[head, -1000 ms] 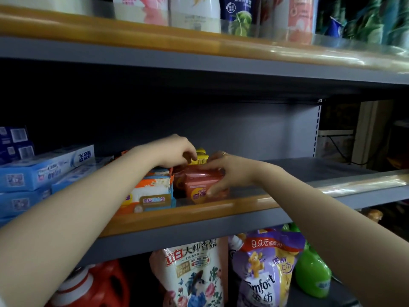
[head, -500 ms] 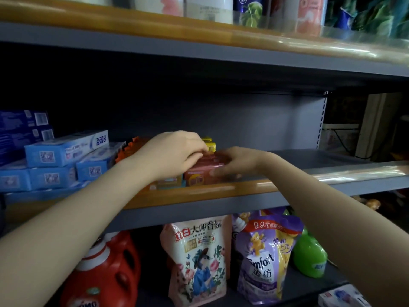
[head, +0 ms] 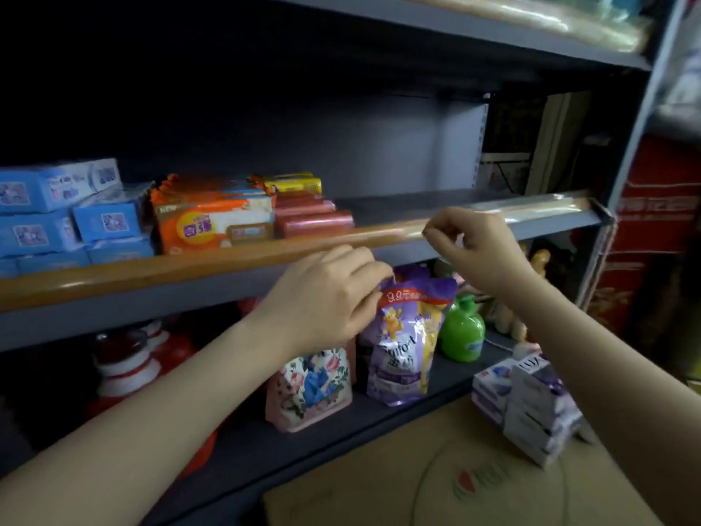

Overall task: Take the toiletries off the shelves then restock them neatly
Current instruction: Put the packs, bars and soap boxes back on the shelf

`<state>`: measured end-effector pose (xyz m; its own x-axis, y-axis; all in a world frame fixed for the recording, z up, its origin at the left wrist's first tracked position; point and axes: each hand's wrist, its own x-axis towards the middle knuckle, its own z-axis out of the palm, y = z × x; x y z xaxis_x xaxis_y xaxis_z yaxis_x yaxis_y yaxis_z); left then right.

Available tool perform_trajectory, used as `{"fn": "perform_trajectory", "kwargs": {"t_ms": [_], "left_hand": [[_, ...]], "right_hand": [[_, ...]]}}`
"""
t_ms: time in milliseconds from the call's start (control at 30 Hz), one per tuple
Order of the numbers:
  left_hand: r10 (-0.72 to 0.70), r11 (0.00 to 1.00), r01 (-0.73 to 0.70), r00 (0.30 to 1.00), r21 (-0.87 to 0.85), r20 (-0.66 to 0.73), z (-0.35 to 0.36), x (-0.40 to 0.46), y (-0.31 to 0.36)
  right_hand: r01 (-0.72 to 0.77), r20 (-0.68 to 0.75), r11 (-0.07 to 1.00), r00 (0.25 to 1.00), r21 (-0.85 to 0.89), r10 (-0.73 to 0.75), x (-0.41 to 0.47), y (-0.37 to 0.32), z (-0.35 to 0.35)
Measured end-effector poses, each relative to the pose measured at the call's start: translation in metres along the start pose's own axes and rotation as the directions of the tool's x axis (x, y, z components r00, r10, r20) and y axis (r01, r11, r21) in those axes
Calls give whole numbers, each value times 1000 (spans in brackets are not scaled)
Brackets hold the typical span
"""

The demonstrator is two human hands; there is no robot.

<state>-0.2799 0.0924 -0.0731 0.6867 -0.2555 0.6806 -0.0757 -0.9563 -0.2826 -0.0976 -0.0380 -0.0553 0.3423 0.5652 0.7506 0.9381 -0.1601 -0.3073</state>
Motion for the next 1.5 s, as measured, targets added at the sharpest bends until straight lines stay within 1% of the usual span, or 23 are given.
{"fn": "perform_trajectory", "kwargs": {"t_ms": [67,133,233,333,400,467,533,600,667,733,833,900,967,1000,1033,1100,1133,1200,1267,1300,1367,1433,1500], "left_hand": [[-2,998,5,998,-56,55,20,-2,10],[-5,994,19,992,-110,124,40,-3,18],[6,977,33,983,-210,183,67,-1,28],[-19,933,100,973,-346,230,95,-1,41],[-46,906,165,954,-389,297,116,-3,51],[-55,880,205,940,-428,337,136,-4,61],[-56,866,245,914,-435,402,154,-2,74],[-77,862,300,874,-408,480,171,2,87],[-137,847,378,834,-374,535,187,8,98],[-200,804,467,796,-368,572,203,14,107],[-270,749,568,731,-341,626,226,25,117],[-294,730,608,692,-312,660,240,33,125],[-307,687,652,661,-321,685,247,40,135],[-315,655,677,649,-337,692,248,42,142],[-328,616,704,636,-352,699,249,42,149],[-382,524,764,605,-376,698,249,40,164],[-421,477,787,596,-391,684,250,38,172],[-502,415,819,570,-397,650,254,37,184],[-557,380,848,530,-371,640,257,42,197],[-580,364,863,505,-351,639,259,45,202],[-613,377,877,477,-298,630,262,52,212],[-633,409,881,461,-238,622,265,56,220],[-658,407,886,453,-223,602,263,61,223]], "right_hand": [[-10,103,999,995,-36,14,-32,7,-6],[-72,140,995,987,-73,82,-58,16,-16],[-263,109,961,956,-87,272,-94,34,-36],[-442,29,884,892,-150,451,-129,55,-53],[-522,7,834,847,-180,532,-151,69,-61],[-551,45,805,818,-220,573,-168,82,-66],[-526,144,800,803,-288,579,-179,95,-69],[-447,293,820,780,-359,553,-180,109,-68],[-336,453,841,725,-425,519,-173,123,-67],[-209,591,855,643,-476,486,-159,135,-66],[-56,715,870,545,-489,437,-136,155,-63],[-4,776,887,482,-462,406,-124,172,-60],[26,821,902,425,-431,381,-118,189,-57],[78,842,909,415,-410,344,-117,196,-55],[143,859,913,422,-381,292,-117,202,-53],[209,861,930,478,-301,172,-116,211,-53],[187,846,951,520,-246,117,-115,215,-55],[74,778,992,627,-103,34,-110,221,-64],[-42,676,998,737,43,2,-104,227,-72],[-81,634,992,773,98,1,-101,229,-75],[-104,593,983,805,152,-6,-97,234,-77],[-64,593,988,805,137,-30,-95,238,-75],[-34,591,991,805,127,-49,-93,245,-70]]}}
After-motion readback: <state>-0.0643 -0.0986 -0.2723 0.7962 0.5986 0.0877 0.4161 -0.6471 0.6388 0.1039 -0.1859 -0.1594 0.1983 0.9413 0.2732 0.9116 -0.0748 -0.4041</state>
